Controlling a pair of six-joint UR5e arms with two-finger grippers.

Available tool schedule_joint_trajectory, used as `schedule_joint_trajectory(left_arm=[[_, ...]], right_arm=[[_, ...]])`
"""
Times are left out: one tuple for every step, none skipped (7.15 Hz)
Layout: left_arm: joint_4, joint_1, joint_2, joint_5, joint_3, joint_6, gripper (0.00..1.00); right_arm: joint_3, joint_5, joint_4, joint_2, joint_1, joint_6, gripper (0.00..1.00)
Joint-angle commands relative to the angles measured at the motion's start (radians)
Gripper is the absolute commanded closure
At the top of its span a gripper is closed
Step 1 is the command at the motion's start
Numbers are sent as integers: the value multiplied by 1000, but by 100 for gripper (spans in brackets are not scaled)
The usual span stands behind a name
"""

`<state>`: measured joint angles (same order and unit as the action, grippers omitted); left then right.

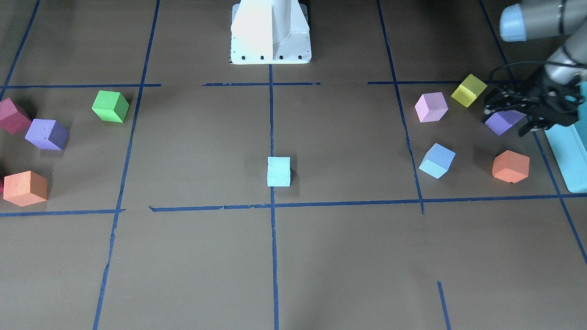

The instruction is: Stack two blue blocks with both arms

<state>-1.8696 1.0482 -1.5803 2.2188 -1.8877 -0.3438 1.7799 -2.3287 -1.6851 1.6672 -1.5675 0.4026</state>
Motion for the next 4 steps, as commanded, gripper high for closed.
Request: schedule_joint_trajectory(left_arm=[[-34, -123, -53, -73, 34, -90, 0], [-98, -134, -99, -73, 112, -92, 0], [-136, -134, -116, -73, 160, -90, 0], [-143, -143, -116, -74, 176, -92, 0]], right_arm=[[-4, -14, 5, 0, 1, -2, 0], [-5, -14, 5, 0, 1, -2, 0], [-5, -14, 5, 0, 1, -2, 0], [-4, -14, 5, 0, 1, -2, 0]])
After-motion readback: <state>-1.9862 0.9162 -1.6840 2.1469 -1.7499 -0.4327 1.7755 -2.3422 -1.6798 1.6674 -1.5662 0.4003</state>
